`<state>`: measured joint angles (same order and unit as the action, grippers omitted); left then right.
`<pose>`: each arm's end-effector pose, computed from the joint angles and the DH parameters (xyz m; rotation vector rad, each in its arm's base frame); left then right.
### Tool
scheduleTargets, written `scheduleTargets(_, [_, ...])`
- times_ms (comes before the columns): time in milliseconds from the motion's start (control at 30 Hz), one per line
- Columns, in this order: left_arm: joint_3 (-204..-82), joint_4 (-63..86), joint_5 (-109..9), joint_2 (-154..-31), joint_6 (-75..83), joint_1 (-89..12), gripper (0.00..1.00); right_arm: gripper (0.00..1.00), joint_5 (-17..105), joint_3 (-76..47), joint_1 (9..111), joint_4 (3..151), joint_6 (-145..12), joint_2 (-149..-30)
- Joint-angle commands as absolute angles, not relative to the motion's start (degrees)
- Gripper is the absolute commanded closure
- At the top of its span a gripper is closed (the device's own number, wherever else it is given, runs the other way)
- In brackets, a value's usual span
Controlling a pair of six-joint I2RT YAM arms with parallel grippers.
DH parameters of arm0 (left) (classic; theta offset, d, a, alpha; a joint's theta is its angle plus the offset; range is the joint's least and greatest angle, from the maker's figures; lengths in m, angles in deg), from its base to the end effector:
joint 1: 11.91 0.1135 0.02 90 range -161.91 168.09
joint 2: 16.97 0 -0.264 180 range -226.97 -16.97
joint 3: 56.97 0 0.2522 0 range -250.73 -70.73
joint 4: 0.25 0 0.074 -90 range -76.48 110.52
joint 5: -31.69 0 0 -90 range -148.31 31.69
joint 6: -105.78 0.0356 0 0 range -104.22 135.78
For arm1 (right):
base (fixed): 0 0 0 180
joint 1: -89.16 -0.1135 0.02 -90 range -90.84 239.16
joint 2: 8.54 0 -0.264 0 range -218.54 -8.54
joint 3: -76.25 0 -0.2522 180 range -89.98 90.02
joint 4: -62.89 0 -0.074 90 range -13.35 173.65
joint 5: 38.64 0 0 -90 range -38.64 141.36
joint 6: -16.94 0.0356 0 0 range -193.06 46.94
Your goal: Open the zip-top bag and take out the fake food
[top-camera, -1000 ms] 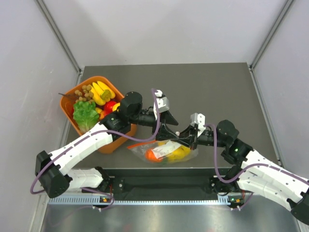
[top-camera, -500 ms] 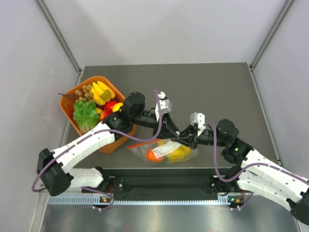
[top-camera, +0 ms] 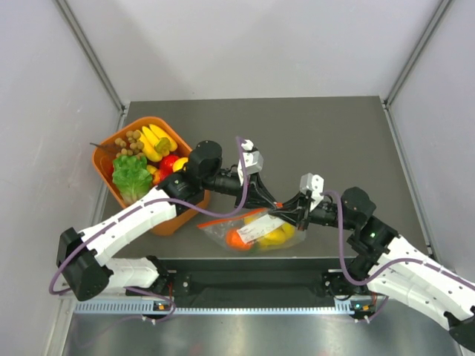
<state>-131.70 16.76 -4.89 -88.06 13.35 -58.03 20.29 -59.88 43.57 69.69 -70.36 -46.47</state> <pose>0.1726 -0.2207 0.3572 1.3392 1.4099 -1.4158 0.1038 0.1322 0.3003 -1.0128 1.3559 1.0718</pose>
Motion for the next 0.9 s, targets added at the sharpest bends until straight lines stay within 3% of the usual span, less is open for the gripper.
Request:
scheduleTargets(0, [-130.8,14.8,-1.8,-88.1,12.8,-57.9,1.00,1.00,23.3,-58.2,43.6,69.6,-70.9,-43.3])
scheduleTargets(233, [-130.8,12.6,2.9,-89.3,10.1,-57.9,1.00,1.00,24.0,-57.8,43.7,70.8,-71.4,-43.3])
scheduleTargets(400, [-132.2,19.3,2.7,-89.6,14.0,-57.9,1.00,1.00,30.9,-56.9,43.8,73.2,-72.1,-42.5])
scheduleTargets(867, [-133.0,25.7,-6.3,-88.7,20.4,-57.9,1.00,1.00,43.9,-56.8,44.0,76.5,-72.4,-32.1])
